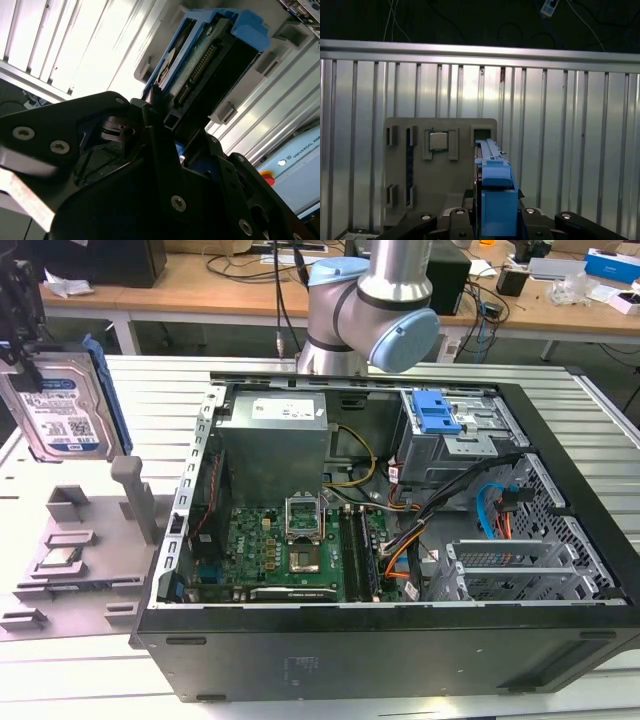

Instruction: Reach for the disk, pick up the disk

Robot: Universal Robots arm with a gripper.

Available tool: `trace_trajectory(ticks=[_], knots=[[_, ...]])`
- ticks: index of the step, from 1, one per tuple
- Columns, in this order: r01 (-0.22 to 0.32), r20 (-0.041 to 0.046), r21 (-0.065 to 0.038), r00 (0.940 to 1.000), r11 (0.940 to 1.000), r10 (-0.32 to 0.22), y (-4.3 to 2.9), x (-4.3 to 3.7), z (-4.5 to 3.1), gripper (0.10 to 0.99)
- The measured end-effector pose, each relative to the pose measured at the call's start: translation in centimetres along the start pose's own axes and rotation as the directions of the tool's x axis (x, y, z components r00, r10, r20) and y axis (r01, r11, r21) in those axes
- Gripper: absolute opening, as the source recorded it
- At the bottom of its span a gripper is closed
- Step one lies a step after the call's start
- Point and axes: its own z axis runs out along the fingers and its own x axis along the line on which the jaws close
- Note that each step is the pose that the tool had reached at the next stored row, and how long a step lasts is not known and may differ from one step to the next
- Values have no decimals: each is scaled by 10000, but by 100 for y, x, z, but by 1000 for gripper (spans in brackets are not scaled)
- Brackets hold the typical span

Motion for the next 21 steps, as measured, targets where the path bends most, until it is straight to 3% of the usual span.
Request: trace_trajectory(ticks=[18,21], knots=[[0,0,-1,10000,10000,0,-9,-15,-500,369],[1,0,1,10000,10000,-1,-11,-17,-611,369]])
